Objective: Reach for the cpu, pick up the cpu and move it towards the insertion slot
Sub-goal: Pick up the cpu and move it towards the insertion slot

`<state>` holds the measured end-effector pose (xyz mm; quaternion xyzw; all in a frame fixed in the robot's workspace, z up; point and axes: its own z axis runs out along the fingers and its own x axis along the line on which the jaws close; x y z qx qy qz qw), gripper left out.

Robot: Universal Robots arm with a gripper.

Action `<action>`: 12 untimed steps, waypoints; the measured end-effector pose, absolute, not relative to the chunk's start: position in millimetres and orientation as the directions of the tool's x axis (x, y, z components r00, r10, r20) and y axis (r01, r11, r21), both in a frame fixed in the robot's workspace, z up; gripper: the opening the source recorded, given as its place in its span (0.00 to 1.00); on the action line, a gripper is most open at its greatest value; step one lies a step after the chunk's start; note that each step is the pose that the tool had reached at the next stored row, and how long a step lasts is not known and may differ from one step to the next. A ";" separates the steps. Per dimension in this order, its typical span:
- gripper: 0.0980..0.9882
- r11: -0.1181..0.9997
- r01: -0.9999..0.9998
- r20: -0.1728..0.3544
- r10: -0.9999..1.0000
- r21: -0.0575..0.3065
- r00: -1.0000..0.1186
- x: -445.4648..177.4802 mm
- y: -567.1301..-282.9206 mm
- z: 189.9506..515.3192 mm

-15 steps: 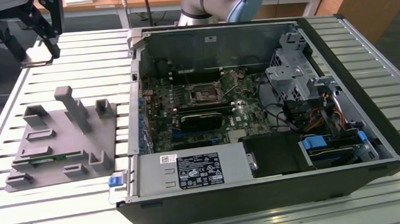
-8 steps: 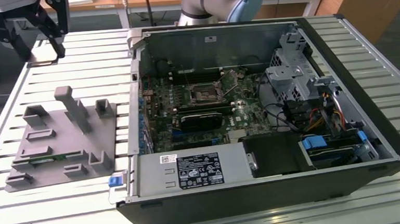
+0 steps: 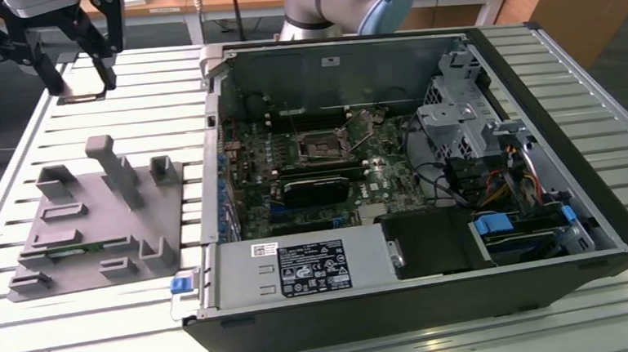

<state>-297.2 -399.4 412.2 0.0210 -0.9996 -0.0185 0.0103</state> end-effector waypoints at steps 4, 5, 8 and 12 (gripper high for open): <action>0.50 0.998 -0.042 0.021 -0.042 0.037 -0.999 -287.6 -399.3 412.2; 0.50 0.998 -0.042 0.021 -0.042 0.037 -0.999 -285.0 -399.3 412.2; 0.50 0.998 -0.042 0.022 -0.042 0.037 -0.999 -277.6 -399.4 412.3; 0.50 0.998 -0.042 0.022 -0.042 0.037 -0.999 -268.5 -399.4 412.2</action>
